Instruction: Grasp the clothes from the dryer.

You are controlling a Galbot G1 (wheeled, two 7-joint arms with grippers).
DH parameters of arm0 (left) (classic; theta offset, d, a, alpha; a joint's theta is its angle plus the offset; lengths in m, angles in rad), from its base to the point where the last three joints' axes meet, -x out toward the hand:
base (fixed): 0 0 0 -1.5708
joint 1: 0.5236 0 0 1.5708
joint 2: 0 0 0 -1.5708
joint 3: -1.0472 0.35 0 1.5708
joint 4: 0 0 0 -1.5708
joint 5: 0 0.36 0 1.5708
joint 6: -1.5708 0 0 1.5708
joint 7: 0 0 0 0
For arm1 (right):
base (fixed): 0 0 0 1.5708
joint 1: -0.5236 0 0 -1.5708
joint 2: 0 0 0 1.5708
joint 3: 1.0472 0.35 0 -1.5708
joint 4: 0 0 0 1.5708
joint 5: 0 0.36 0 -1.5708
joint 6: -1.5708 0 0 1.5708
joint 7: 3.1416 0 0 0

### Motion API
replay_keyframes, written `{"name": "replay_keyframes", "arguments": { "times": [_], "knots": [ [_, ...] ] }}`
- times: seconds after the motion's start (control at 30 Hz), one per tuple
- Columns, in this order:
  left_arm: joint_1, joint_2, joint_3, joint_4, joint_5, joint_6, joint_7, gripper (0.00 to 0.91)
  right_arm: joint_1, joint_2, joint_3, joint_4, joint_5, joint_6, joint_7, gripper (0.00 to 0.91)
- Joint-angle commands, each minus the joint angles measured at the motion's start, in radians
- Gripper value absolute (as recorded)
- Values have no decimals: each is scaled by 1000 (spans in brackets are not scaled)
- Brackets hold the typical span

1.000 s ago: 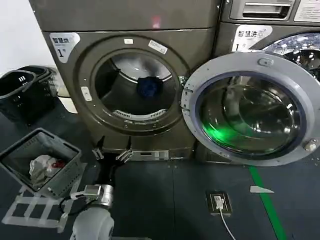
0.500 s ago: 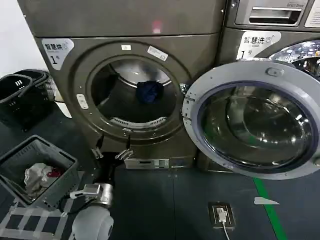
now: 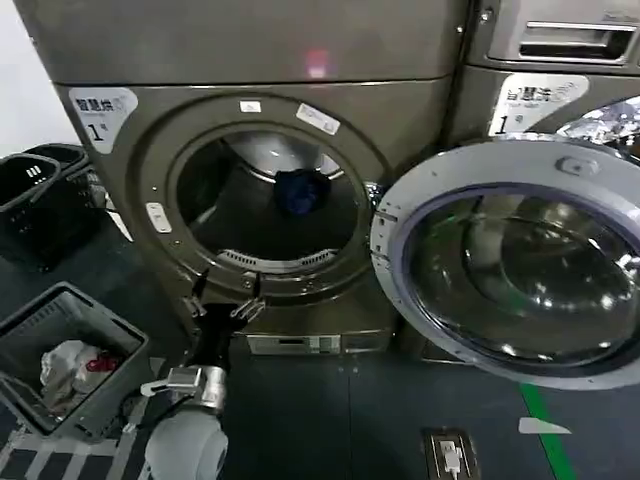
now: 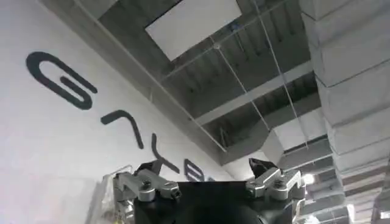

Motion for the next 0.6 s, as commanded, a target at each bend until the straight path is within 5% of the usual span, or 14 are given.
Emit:
{"name": "replay_keyframes", "arguments": {
  "times": [0.03,0.6],
  "knots": [
    [-2,1,1,-3,-1,2,0,907,-3,0,5,-7,2,3,-1,907],
    [-25,-1,1,21,-6,-2,2,907,-2,37,-4,-27,-39,10,-3,907]
  ]
}}
